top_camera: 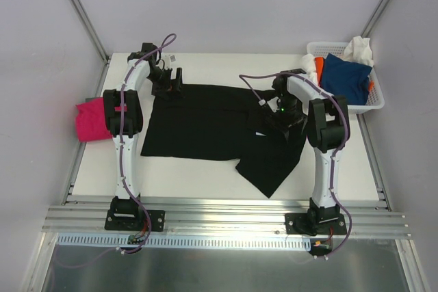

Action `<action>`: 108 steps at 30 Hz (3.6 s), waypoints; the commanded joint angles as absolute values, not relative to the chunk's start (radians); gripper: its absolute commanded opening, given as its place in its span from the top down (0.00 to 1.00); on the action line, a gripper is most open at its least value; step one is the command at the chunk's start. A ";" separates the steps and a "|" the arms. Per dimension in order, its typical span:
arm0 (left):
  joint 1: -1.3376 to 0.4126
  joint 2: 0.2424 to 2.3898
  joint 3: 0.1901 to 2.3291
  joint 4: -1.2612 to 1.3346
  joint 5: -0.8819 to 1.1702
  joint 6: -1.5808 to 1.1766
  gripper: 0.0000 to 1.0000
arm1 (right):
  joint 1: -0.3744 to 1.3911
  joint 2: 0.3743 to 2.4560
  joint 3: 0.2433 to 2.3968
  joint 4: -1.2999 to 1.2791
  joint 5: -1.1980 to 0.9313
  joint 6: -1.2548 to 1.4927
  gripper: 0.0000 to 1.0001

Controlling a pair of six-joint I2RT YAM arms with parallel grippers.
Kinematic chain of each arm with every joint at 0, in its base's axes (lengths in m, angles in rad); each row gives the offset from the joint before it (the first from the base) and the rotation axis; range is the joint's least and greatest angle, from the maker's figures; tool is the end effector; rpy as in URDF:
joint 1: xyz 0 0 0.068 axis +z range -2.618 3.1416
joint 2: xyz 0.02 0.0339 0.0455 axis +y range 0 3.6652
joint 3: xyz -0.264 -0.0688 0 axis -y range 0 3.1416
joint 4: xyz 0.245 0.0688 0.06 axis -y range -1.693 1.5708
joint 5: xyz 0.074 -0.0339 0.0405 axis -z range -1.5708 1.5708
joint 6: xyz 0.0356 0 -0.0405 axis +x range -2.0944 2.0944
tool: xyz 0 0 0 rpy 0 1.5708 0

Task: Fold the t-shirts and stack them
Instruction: Fold the tshirt

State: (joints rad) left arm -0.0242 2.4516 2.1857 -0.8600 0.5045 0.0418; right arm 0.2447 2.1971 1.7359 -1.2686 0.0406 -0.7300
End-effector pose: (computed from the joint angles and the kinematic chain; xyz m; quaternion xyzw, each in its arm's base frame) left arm 0.5205 -0.0298 0.1801 0.0862 0.9422 -0.2415 0.2158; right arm 0.3918 0.0964 0.1639 0.4681 -0.8798 0.0006 0.0819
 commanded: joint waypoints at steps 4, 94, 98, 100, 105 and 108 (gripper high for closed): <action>-0.015 2.344 2.233 -0.868 0.477 0.084 0.01 | 0.239 2.047 1.775 -1.289 0.068 -0.707 0.08; -0.034 1.233 0.816 -0.551 0.189 0.732 0.07 | 0.732 1.345 1.104 -1.043 -0.074 -0.983 0.99; -0.025 1.249 0.795 -0.572 0.233 0.614 0.13 | 0.715 1.359 1.118 -1.037 -0.071 -0.980 1.00; -0.021 1.256 0.792 -0.572 0.236 0.586 0.14 | 0.709 1.362 1.123 -1.037 -0.069 -0.982 0.99; 0.015 1.287 0.776 -0.569 0.245 0.555 0.13 | 0.701 1.373 1.134 -1.039 -0.066 -0.982 1.00; 0.034 1.304 0.775 -0.575 0.262 0.540 0.15 | 0.696 1.379 1.141 -1.035 -0.064 -0.980 0.99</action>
State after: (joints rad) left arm 0.0116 1.2911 0.7853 -0.5591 0.2192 0.5816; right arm 0.7044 1.3727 1.0962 -1.0149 -0.0803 -0.9810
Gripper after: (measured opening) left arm 0.856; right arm 0.012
